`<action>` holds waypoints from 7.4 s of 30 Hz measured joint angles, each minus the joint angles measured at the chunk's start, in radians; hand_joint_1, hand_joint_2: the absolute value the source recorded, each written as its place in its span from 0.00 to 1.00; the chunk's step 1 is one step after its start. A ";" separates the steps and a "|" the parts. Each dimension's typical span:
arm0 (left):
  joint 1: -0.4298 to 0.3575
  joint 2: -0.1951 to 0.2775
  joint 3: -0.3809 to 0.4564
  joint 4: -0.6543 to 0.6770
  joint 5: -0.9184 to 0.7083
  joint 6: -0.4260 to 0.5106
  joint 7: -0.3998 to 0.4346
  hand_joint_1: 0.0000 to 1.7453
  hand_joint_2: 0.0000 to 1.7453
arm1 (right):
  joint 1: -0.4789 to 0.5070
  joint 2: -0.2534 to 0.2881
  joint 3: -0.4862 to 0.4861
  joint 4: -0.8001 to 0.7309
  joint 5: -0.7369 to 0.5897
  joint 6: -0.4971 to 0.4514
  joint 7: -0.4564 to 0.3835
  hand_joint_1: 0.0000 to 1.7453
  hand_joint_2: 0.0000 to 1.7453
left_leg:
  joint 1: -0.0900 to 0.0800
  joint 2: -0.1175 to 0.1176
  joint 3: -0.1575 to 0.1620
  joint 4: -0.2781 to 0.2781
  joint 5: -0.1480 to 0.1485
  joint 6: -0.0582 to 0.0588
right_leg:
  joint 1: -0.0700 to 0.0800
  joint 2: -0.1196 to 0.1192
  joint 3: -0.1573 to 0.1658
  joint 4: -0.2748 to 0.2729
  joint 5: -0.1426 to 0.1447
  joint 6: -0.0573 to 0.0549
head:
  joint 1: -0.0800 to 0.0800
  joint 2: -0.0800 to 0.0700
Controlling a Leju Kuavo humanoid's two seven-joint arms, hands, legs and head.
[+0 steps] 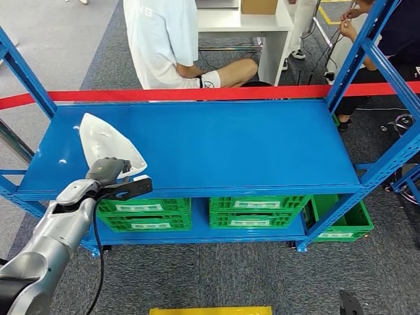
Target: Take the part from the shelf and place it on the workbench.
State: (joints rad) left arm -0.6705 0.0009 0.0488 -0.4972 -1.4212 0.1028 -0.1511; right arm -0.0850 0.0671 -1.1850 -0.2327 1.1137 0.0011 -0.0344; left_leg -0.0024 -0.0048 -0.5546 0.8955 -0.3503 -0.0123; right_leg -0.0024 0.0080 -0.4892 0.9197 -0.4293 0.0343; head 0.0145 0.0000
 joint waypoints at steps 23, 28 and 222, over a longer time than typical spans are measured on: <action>0.011 0.008 0.000 -0.013 0.038 0.025 -0.004 1.00 1.00 | 0.000 0.000 -0.016 0.000 -0.003 0.000 0.002 0.00 0.00 | 0.000 0.000 0.000 0.000 0.000 0.000 | 0.000 0.000 0.000 0.000 0.000 0.000 | 0.000 0.000; 0.026 -0.001 0.000 -0.070 0.035 0.032 0.018 1.00 1.00 | 0.000 0.000 -0.017 0.000 -0.003 -0.001 0.005 0.00 0.00 | 0.000 0.000 0.000 0.000 0.000 0.000 | 0.000 0.000 0.000 0.000 0.000 0.000 | 0.000 0.000; 0.143 0.018 -0.286 -0.560 0.061 -0.094 0.064 1.00 1.00 | -0.013 0.000 -0.039 0.004 0.002 -0.012 0.012 0.00 0.00 | 0.004 0.006 -0.014 -0.012 0.023 0.014 | -0.009 -0.001 -0.124 0.234 -0.005 0.025 | -0.006 0.000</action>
State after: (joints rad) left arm -0.5271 0.0185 -0.2375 -1.0573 -1.3600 0.0088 -0.0874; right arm -0.0982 0.0676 -1.2238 -0.2285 1.1162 -0.0104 -0.0225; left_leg 0.0017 0.0011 -0.5682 0.8832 -0.3276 0.0017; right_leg -0.0117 0.0073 -0.6130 1.1538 -0.4347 0.0597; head 0.0088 0.0000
